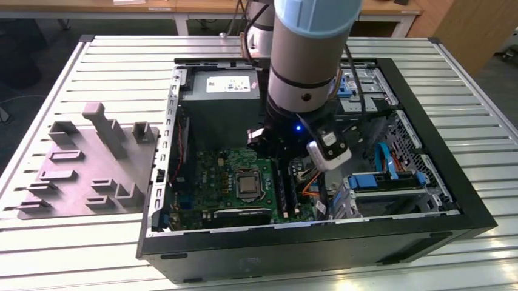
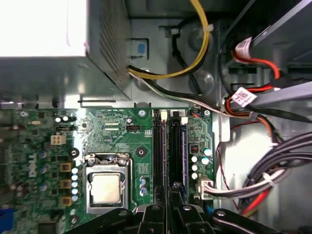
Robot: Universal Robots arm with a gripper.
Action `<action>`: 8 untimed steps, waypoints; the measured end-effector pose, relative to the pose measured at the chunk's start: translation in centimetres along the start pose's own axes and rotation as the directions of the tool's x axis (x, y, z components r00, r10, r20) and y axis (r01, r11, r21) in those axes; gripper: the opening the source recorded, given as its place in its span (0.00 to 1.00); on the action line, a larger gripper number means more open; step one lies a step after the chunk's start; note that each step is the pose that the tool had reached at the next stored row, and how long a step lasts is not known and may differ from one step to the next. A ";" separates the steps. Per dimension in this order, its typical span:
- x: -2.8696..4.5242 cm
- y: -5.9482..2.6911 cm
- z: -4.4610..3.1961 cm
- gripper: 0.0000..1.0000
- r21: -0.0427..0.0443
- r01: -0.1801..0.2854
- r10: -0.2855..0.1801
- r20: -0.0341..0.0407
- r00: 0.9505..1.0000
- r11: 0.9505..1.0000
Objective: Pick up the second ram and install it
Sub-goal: 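Insert the second ram into the second slot, then press down the second ram until it locks into place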
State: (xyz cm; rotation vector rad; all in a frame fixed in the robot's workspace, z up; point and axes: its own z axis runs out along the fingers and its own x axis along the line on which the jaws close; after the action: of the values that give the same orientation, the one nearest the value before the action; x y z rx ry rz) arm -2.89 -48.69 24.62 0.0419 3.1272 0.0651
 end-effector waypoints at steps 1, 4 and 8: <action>0.00 0.02 -0.36 0.18 0.000 0.000 0.000 0.000 1.000 1.000; -0.02 0.06 -1.41 0.18 0.000 0.000 0.000 0.000 1.000 1.000; -0.02 0.06 -1.48 0.18 0.000 0.000 0.000 0.000 1.000 1.000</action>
State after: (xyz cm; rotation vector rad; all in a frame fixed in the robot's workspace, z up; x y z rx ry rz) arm -2.89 -48.69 26.10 0.0418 3.1272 0.0648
